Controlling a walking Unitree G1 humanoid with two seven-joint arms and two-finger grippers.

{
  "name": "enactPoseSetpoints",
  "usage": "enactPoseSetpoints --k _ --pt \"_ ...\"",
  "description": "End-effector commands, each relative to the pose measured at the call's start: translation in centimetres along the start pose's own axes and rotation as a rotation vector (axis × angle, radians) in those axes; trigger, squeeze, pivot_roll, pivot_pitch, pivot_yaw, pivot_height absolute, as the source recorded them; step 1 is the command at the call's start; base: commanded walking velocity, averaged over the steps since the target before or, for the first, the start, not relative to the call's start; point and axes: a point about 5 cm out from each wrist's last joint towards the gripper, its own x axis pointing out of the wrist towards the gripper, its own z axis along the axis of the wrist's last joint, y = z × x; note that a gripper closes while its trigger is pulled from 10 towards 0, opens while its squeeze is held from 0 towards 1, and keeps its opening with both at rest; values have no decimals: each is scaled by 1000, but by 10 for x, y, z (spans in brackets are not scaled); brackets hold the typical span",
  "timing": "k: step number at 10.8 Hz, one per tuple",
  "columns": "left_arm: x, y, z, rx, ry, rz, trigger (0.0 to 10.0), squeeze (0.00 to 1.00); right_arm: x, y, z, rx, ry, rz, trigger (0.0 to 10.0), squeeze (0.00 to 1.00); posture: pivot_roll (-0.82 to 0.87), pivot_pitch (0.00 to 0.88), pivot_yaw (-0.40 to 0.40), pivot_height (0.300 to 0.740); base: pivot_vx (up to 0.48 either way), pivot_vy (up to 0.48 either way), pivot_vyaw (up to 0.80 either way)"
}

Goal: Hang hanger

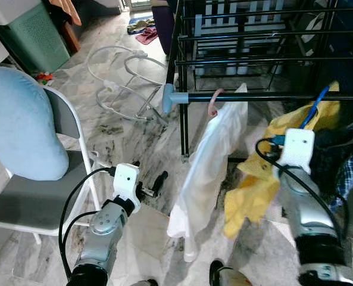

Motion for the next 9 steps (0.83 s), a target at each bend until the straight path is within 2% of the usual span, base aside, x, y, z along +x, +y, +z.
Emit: enactPoseSetpoints --k 1,5,7,8,9 --pt "-2 4 -4 14 28 8 10000 0 -4 0 3 -12 -24 20 0 0 -133 162 134 740 0 0 0" --pt "-2 6 -6 20 41 7 10000 0 -17 -2 1 -155 -58 259 0 0 -134 164 140 740 0 0 0" --pt "-2 6 -7 19 44 6 10000 0 -22 -11 -6 -205 -28 284 0 0 -136 160 140 740 0 0 0" --pt "-2 5 -7 18 46 5 10000 0 -24 -17 -10 -226 -13 259 196 0 -138 161 139 740 0 0 0" --pt "-2 5 -8 18 50 3 10000 0 -25 -21 -12 -254 -8 231 10000 0 -140 160 141 740 0 0 0"
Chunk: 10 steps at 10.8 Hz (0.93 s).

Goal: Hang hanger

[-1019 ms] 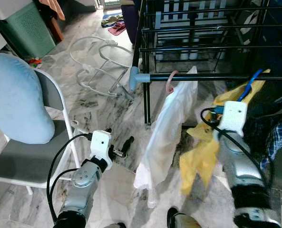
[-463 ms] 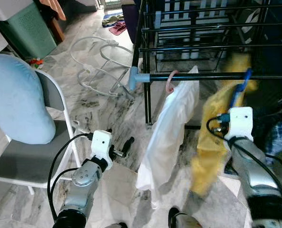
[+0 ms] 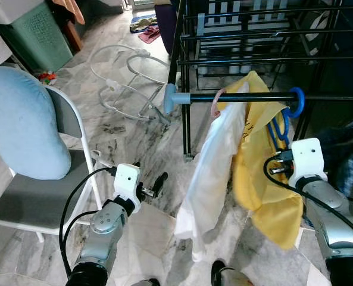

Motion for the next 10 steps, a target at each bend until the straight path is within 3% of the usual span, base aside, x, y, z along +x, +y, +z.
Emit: enactPoseSetpoints --k 1,3,5,7,10 --pt "-4 4 -6 16 33 6 10000 0 -3 5 -6 -31 17 16 10000 0 -141 159 142 740 0 0 0" --pt "-3 3 -5 32 31 1 10000 0 0 -2 -1 -87 -2 -1 10000 1000 -139 157 145 740 0 0 0" --pt "-3 3 -4 31 30 1 10000 0 1 -10 2 -102 -9 -34 10000 1000 -139 158 145 740 0 0 0" --pt "-3 1 -5 28 32 0 10000 0 5 -22 8 -115 -23 -69 10000 0 -142 162 142 740 0 0 0" --pt "-3 -1 -6 25 34 -3 10000 0 13 -27 17 -99 -42 -71 10000 0 -146 161 136 740 0 0 0"
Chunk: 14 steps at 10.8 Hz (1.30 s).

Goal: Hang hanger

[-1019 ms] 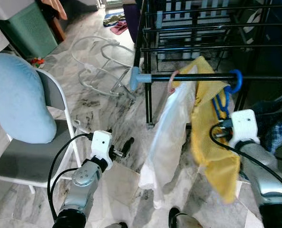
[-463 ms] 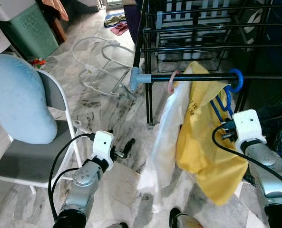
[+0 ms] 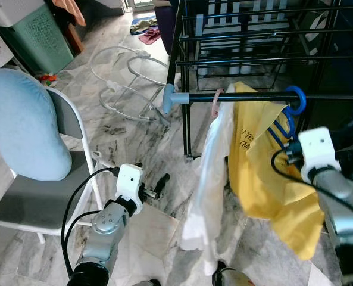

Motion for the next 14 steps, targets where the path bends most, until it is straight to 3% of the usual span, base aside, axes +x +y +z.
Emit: enactPoseSetpoints --k 1,5,8,11,12,14 --pt "-4 2 -6 6 29 9 10000 0 2 -2 5 31 -17 4 0 0 -144 162 132 740 0 0 0" --pt "-5 2 -8 3 40 16 10000 0 5 -4 11 72 -15 62 0 0 -143 163 125 740 0 0 0" --pt "-4 2 -8 7 40 16 10000 0 7 -14 15 73 -30 16 0 0 -142 155 122 740 0 0 0" --pt "-3 5 -6 10 33 28 10000 0 -9 -13 29 88 -182 -75 0 0 -138 153 121 740 0 0 0" --pt "-4 6 -6 9 32 32 10000 0 -26 -4 22 96 -227 -128 0 0 -146 153 121 740 0 0 0" --pt "-2 7 -7 1 28 58 10000 0 -51 29 -5 130 -200 -106 0 0 -157 146 127 740 0 0 0"
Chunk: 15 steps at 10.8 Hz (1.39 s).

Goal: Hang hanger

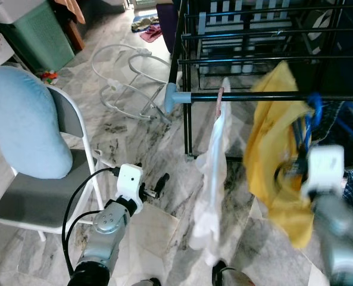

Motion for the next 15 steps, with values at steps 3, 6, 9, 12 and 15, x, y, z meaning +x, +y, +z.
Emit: enactPoseSetpoints --k 3,6,9,12,15 --pt "-3 11 -10 14 52 74 10000 0 -28 37 -10 4 -9 24 1804 0 -174 136 138 740 0 0 0" --pt "-2 9 -17 15 79 93 10000 0 -29 44 -16 17 36 11 10000 0 -189 136 121 740 0 0 0" --pt "-1 5 -26 -3 102 129 10000 0 -24 47 -24 35 76 45 10000 0 -179 127 86 740 0 0 0" --pt "-3 6 -28 -18 97 190 10000 0 -20 57 -25 36 83 113 10000 0 -143 110 50 740 0 0 0" --pt "-3 0 -36 -19 124 201 10000 0 -8 59 -24 57 82 118 10000 0 -152 73 41 740 -271 0 0"
